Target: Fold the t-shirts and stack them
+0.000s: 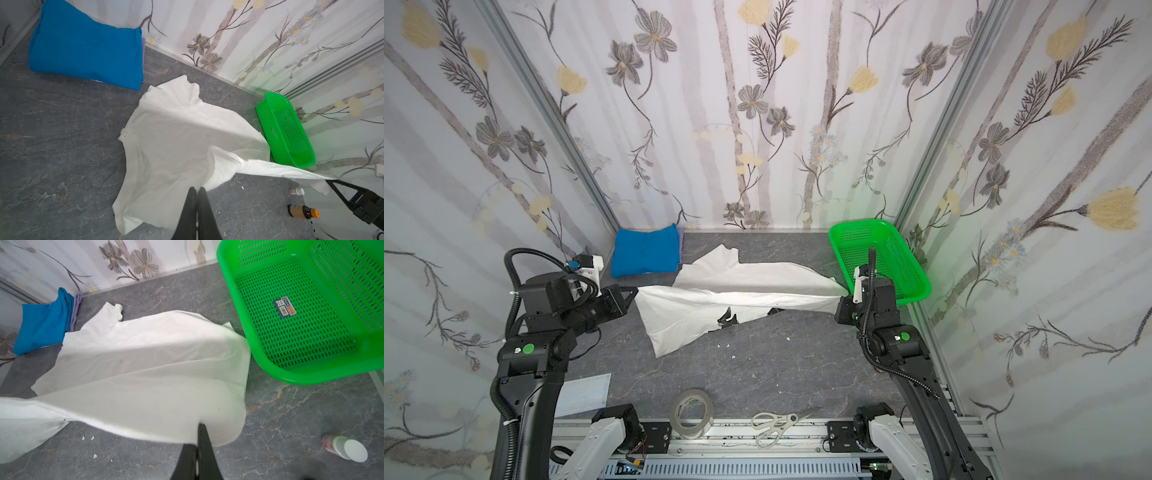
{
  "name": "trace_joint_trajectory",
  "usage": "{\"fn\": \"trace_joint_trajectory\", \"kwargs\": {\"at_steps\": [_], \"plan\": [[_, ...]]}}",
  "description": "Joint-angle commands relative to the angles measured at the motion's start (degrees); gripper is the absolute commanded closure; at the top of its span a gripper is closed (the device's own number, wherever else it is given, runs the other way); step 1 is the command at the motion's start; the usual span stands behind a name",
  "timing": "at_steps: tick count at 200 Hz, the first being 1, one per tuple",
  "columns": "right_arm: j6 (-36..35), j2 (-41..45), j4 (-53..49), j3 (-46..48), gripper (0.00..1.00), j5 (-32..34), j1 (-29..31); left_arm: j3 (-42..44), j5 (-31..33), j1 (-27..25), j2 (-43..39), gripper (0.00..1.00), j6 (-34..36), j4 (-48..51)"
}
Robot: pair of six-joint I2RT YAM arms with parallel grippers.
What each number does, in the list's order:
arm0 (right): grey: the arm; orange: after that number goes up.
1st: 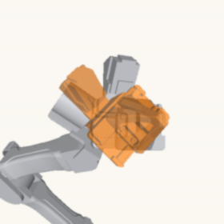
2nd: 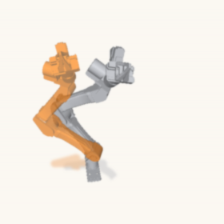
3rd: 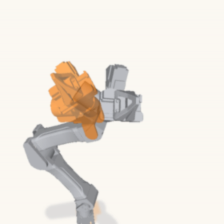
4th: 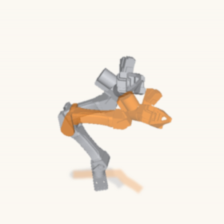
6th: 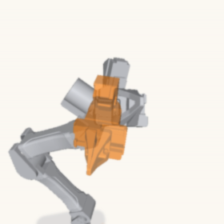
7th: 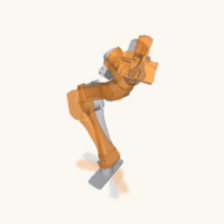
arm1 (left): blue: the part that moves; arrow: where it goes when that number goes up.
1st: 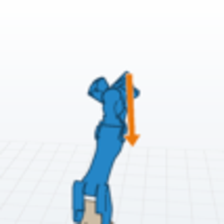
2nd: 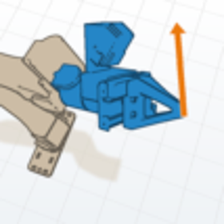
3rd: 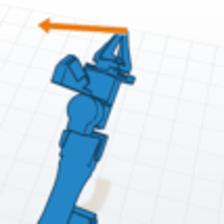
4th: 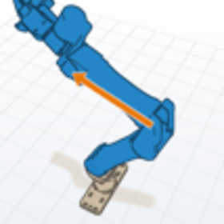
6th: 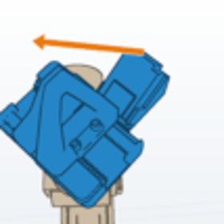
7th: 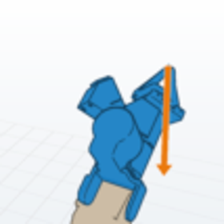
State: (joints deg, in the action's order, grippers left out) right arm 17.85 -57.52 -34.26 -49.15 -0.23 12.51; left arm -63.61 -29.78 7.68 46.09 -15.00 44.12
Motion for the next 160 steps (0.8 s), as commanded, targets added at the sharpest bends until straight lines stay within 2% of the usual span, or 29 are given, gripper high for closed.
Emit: {"fn": "trace_joint_trajectory", "kwargs": {"at_steps": [1,27,51,78,101,129,160], "plan": [[1.36,1.25,1.61,0.10,1.00,-1.23,0.06,-3.13,0.75,0.52,-0.38,1.00,1.10,0.11],[0.62,0.80,0.14,-2.26,1.00,-0.48,-0.02,-8.11,-3.70,0.66,0.73,1.00,0.78,0.52],[1.60,-0.37,0.57,-1.96,1.00,-2.03,-0.04,-8.66,-7.71,0.66,2.00,1.00,1.06,1.23],[2.66,-0.61,1.93,-0.69,1.00,-3.72,-0.03,-11.06,-0.67,0.74,1.45,1.00,4.64,3.63],[3.65,-0.07,2.13,1.01,1.00,-6.98,-0.08,-11.45,-5.39,0.71,3.40,1.00,3.09,3.11],[4.45,2.05,4.74,5.19,1.00,-10.01,0.05,-7.83,-4.13,0.78,2.36,1.00,3.23,1.66],[5.47,0.75,6.46,8.17,1.00,-13.10,0.22,-4.47,-4.42,0.75,2.32,1.00,2.54,0.51]]}}
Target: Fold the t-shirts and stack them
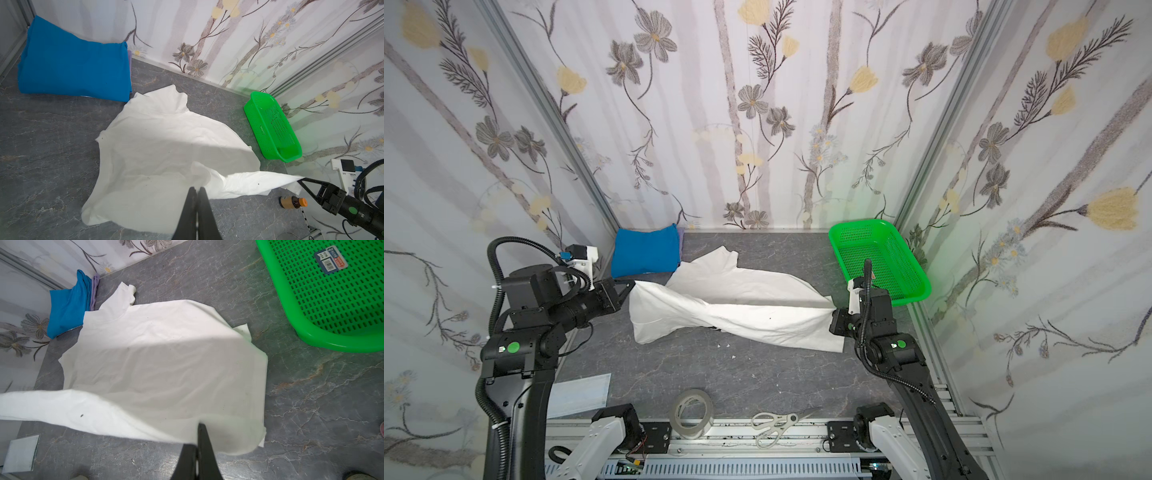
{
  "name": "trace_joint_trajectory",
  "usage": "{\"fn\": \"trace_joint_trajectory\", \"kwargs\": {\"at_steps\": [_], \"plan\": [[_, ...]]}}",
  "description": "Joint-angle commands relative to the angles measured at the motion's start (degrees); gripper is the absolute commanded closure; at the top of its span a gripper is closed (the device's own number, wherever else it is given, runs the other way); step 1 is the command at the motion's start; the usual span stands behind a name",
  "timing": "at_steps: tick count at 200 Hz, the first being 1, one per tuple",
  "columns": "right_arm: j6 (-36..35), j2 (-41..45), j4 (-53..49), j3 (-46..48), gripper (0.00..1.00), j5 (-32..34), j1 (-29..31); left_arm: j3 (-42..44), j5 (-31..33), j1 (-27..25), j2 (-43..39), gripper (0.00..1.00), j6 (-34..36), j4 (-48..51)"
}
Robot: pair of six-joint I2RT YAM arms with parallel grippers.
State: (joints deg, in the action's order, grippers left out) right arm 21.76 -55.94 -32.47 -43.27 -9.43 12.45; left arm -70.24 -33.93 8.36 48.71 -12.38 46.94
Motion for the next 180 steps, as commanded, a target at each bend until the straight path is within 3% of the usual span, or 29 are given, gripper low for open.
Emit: {"fn": "trace_joint_trajectory", "kwargs": {"at_steps": [1,39,63,115,154,180], "plan": [[1.63,-0.87,4.73,2.43,1.00,-3.96,0.29,2.44,-0.22,0.07,-0.34,1.00,-0.09,-2.35],[4.32,-3.70,11.64,7.74,1.00,-5.35,0.40,9.52,1.06,0.12,1.73,1.00,-2.40,-7.08],[4.36,-11.26,16.91,8.87,1.00,-5.24,0.38,12.66,2.98,0.11,5.40,1.00,-5.69,-12.34],[1.44,-31.61,20.15,-2.05,1.00,-2.52,0.34,13.57,5.99,0.10,16.81,1.00,-8.98,-22.53],[-1.83,-36.59,17.00,-7.98,1.00,0.81,0.13,12.54,5.55,-0.17,22.09,1.00,-12.02,-26.96],[-6.18,-36.39,14.72,-15.50,1.00,3.98,-2.13,4.95,5.09,-0.40,26.54,1.00,-10.71,-25.87]]}}
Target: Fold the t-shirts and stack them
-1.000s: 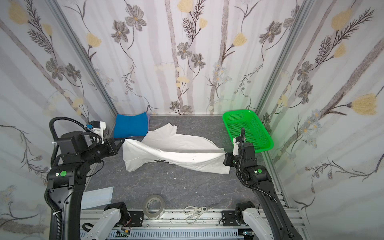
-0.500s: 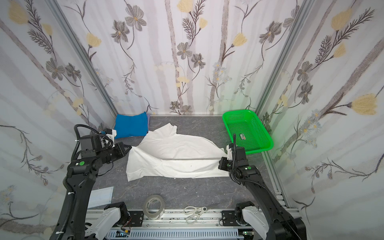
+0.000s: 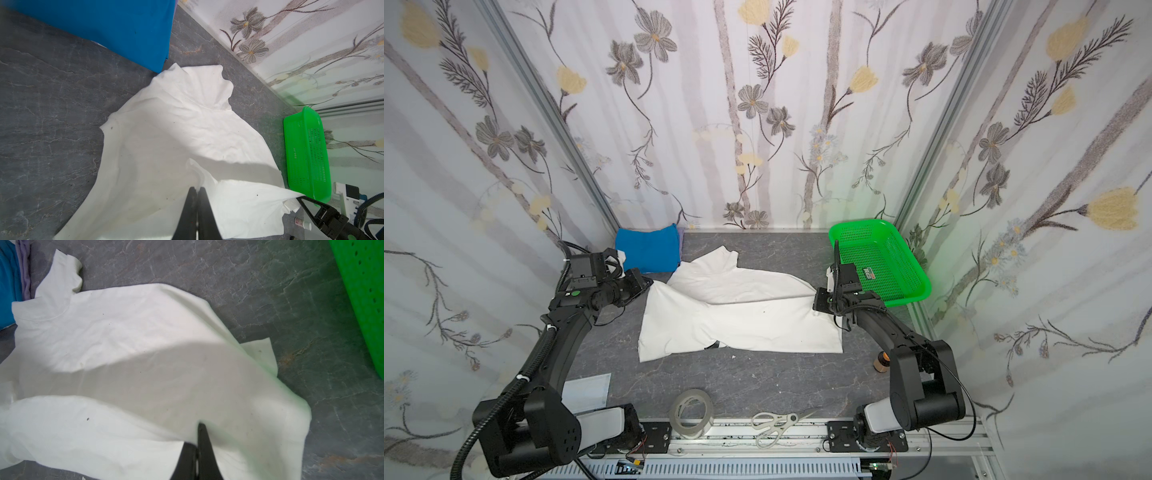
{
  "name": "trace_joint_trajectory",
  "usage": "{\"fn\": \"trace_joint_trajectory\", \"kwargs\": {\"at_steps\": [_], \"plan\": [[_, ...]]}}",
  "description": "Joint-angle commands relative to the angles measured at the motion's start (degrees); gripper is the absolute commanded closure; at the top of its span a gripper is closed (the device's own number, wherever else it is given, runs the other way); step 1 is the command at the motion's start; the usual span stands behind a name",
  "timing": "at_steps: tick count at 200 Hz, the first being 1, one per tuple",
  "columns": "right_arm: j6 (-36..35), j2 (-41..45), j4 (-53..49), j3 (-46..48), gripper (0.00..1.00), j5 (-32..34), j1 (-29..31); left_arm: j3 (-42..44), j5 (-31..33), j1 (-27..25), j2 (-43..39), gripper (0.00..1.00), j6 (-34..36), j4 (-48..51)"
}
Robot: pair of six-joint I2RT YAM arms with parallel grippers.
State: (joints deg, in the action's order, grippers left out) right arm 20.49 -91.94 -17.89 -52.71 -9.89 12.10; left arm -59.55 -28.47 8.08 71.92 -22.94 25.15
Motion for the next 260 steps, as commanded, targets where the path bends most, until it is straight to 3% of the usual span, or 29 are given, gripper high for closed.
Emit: {"fn": "trace_joint_trajectory", "kwargs": {"at_steps": [1,31,54,84,112,139,177,221,260], "plan": [[-5.10,-0.45,-0.08,-6.65,1.00,4.44,-1.93,-6.09,-0.67,-0.14,3.81,1.00,-0.12,-4.06],[-6.43,-10.07,-10.57,-20.92,1.00,1.39,-3.01,-18.38,-4.42,-3.51,17.85,1.00,1.52,4.64],[-1.16,-8.57,-6.13,-10.32,1.00,2.43,2.64,-10.27,2.04,-7.64,17.08,1.00,-1.76,-0.49],[6.98,-4.84,-0.40,2.19,1.00,2.10,8.23,-2.79,5.67,-10.45,17.14,1.00,-5.46,-2.76],[14.13,-5.17,-0.39,4.52,1.00,4.83,9.45,0.56,10.12,-13.13,17.81,1.00,-7.20,-2.68],[15.88,-13.53,-4.60,-1.33,1.00,4.58,9.47,-1.43,11.65,-14.00,24.71,1.00,-10.95,1.11],[14.87,-30.36,-10.76,-17.74,1.00,3.47,9.10,-5.57,14.40,-14.53,35.02,1.00,-15.11,-1.75],[16.64,-38.34,-12.90,-28.85,1.00,2.34,4.69,-23.13,16.49,-15.40,49.65,1.00,-15.91,1.47],[14.94,-44.59,-16.07,-41.75,1.00,2.04,-0.38,-44.93,20.46,-16.60,60.58,1.00,-15.16,8.10]]}}
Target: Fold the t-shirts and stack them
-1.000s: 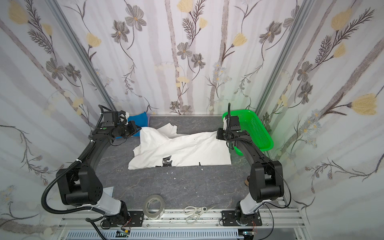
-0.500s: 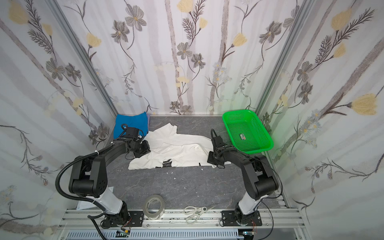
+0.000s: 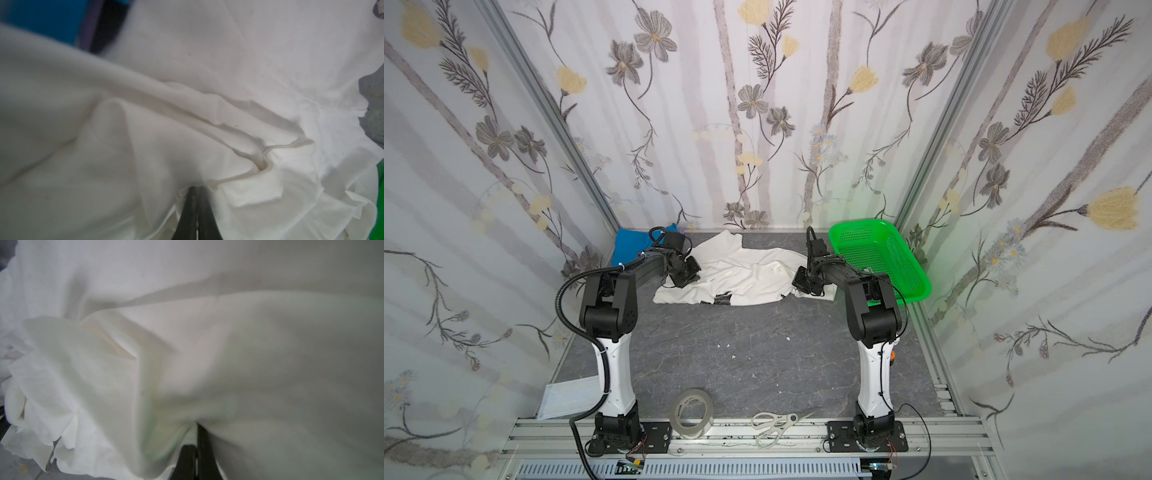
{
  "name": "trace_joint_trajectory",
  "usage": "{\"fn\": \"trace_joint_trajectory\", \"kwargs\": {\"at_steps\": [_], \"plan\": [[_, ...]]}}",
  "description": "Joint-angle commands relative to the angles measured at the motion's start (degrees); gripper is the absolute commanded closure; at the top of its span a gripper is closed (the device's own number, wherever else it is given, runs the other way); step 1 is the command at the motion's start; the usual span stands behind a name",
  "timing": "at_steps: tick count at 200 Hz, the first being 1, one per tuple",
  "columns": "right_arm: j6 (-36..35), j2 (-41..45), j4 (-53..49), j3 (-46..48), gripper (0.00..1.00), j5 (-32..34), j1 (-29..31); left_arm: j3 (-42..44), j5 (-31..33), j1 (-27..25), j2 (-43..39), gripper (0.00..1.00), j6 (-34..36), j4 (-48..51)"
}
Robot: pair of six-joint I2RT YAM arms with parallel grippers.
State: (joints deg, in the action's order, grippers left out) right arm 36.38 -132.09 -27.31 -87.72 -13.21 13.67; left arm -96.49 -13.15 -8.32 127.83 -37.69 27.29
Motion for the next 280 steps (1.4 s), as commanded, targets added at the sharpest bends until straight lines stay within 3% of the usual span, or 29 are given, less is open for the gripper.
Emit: {"fn": "trace_joint_trajectory", "kwargs": {"at_steps": [1,29,51,66,86,118,158,178,210,243,280], "plan": [[-1.09,-4.73,-6.89,-7.32,1.00,5.33,-2.01,-8.44,5.23,-0.21,4.87,1.00,-0.38,6.03],[-5.28,-13.81,-12.40,-23.63,1.00,1.65,-2.77,-16.55,5.12,-0.21,10.11,1.00,-0.74,6.62],[-8.40,-18.75,-16.61,-36.98,1.00,-0.71,-2.77,-22.05,0.44,0.13,12.70,1.00,0.01,4.30],[-10.75,-16.81,-16.80,-41.98,1.00,-1.43,-2.77,-25.04,-4.16,0.34,11.10,1.00,1.24,3.01],[-13.62,-8.50,-15.93,-40.95,1.00,-0.46,-2.56,-26.29,-5.81,0.47,4.34,1.00,3.94,5.19],[-15.76,8.02,-14.53,-25.60,1.00,2.12,-2.42,-14.88,-6.08,0.94,-13.54,1.00,5.65,5.85],[-16.87,26.75,-10.42,2.50,1.00,5.08,-2.33,9.36,-6.39,0.84,-35.27,1.00,4.65,2.05],[-16.63,35.44,-8.21,15.56,1.00,6.30,-2.39,22.12,-3.12,0.93,-46.32,1.00,5.75,2.80],[-15.81,47.31,-3.85,32.53,1.00,5.36,-2.46,35.40,0.36,2.20,-63.60,1.00,7.67,7.96],[-15.54,52.25,-3.52,39.69,1.00,4.00,-1.12,41.81,0.42,4.43,-74.07,1.00,9.75,12.35],[-8.68,52.29,-1.78,44.56,1.00,6.34,2.12,45.99,-1.43,4.54,-79.18,1.00,9.74,14.20]]}}
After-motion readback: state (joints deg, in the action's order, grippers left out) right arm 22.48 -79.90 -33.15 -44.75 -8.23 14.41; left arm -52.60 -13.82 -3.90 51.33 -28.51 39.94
